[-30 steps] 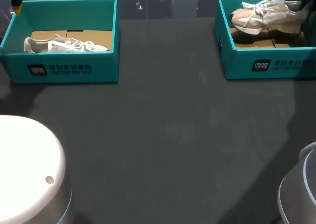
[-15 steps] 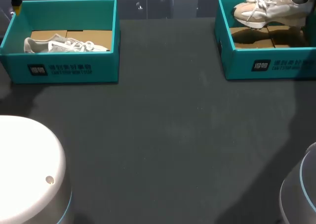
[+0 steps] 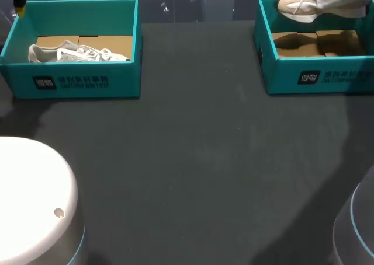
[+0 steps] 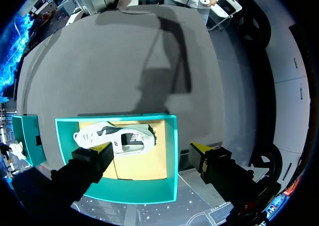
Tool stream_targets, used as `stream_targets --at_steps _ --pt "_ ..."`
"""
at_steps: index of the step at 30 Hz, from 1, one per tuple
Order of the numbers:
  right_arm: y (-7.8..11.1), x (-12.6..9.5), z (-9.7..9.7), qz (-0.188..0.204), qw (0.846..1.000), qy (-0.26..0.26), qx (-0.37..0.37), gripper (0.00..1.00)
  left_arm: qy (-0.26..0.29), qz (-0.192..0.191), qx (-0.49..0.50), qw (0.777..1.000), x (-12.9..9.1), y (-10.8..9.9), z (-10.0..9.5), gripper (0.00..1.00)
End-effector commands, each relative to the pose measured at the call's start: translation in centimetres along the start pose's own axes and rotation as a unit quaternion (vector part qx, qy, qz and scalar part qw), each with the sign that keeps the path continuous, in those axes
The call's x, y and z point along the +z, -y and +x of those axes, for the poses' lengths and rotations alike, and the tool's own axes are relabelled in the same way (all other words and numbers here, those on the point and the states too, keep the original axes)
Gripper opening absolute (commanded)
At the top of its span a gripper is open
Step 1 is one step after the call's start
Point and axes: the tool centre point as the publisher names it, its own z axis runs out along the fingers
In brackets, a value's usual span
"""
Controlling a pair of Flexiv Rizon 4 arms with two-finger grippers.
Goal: Take the shoe out of the shoebox, open the shoe tongue, remove and reinsert the insole, then place the shoe into the shoebox
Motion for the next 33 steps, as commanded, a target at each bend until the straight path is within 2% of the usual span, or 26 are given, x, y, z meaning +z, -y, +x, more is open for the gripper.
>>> stream_targets --at_steps 1,9,18,27,33 --pt "1.2 -2.5 -0.1 -0.010 1.000 0.009 -0.001 0.00 -0.001 0.000 0.000 1.000 -0.1 0.1 0.0 1.00" --pt "2.3 -6.3 0.5 -0.033 0.999 0.025 -0.009 0.00 -0.001 0.000 0.000 1.000 -0.1 0.1 0.0 1.00" --pt "5.5 -10.4 1.6 -0.059 0.997 0.038 -0.010 0.00 -0.001 0.000 0.000 1.000 -0.1 0.1 0.0 1.00" --pt "10.5 -16.0 3.8 -0.079 0.995 0.063 0.000 0.00 -0.001 0.000 0.000 1.000 -0.1 0.1 0.0 1.00" --pt "14.0 -19.6 6.8 -0.086 0.992 0.094 0.001 0.00 -0.001 0.000 0.000 1.000 -0.1 0.1 0.0 1.00"
